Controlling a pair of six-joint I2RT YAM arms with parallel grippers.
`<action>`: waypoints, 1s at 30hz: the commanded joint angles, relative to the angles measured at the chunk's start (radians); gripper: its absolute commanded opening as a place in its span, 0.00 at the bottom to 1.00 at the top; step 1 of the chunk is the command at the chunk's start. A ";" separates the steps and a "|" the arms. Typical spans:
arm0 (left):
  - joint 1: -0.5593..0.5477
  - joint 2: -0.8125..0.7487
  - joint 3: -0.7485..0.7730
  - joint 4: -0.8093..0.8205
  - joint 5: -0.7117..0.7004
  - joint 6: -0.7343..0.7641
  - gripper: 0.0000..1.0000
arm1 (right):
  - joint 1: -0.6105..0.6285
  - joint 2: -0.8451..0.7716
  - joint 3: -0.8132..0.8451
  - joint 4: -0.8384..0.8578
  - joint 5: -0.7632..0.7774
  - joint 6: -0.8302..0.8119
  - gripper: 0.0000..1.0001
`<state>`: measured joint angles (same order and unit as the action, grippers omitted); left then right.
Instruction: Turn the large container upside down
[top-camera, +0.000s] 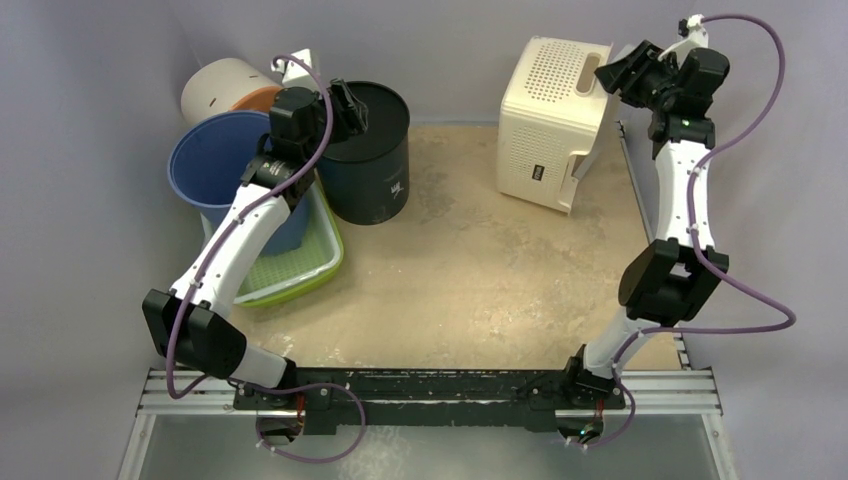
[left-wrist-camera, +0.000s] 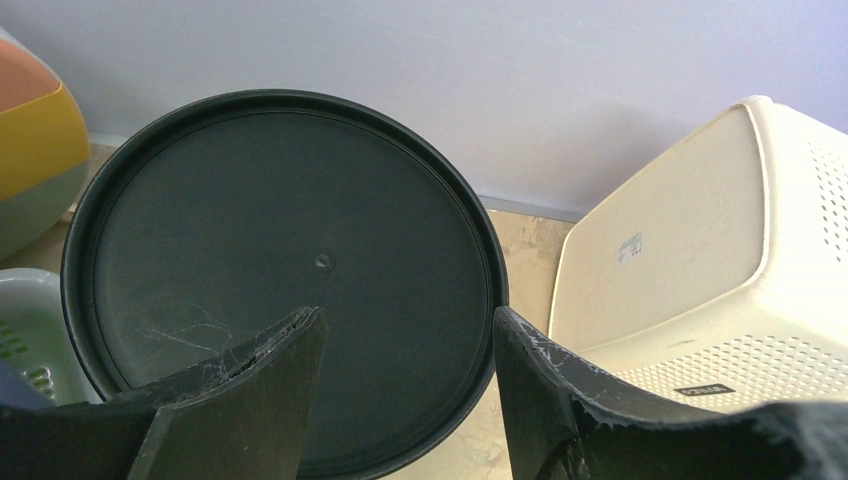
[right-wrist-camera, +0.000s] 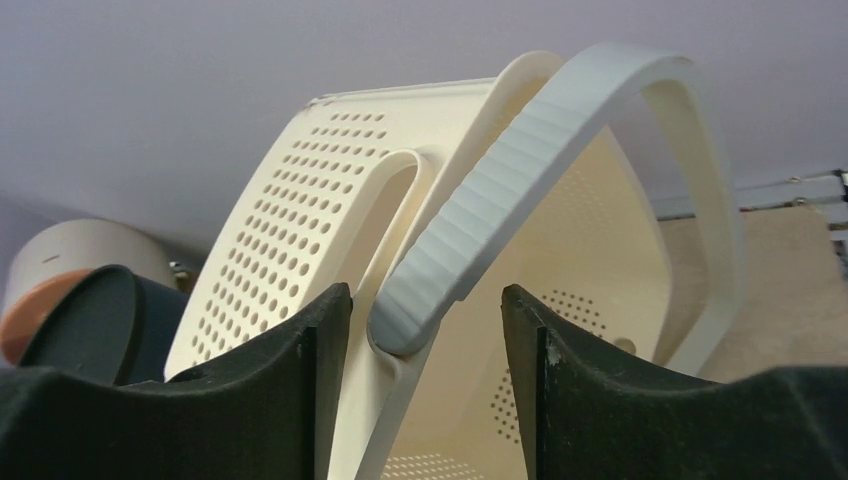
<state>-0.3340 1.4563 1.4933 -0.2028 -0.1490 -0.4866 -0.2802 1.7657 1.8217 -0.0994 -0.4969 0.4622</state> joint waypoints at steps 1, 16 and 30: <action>0.009 0.001 0.025 0.052 0.015 0.001 0.61 | 0.019 0.067 0.039 -0.396 0.142 -0.163 0.61; 0.009 0.041 0.045 0.064 0.058 -0.006 0.60 | 0.042 0.057 0.221 -0.516 0.352 -0.261 0.72; 0.008 0.035 0.023 0.074 0.059 -0.020 0.59 | 0.148 0.145 0.302 -0.615 0.582 -0.331 0.70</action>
<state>-0.3340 1.5070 1.4948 -0.1856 -0.1001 -0.4942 -0.1284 1.8915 2.1956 -0.5419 -0.0238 0.1905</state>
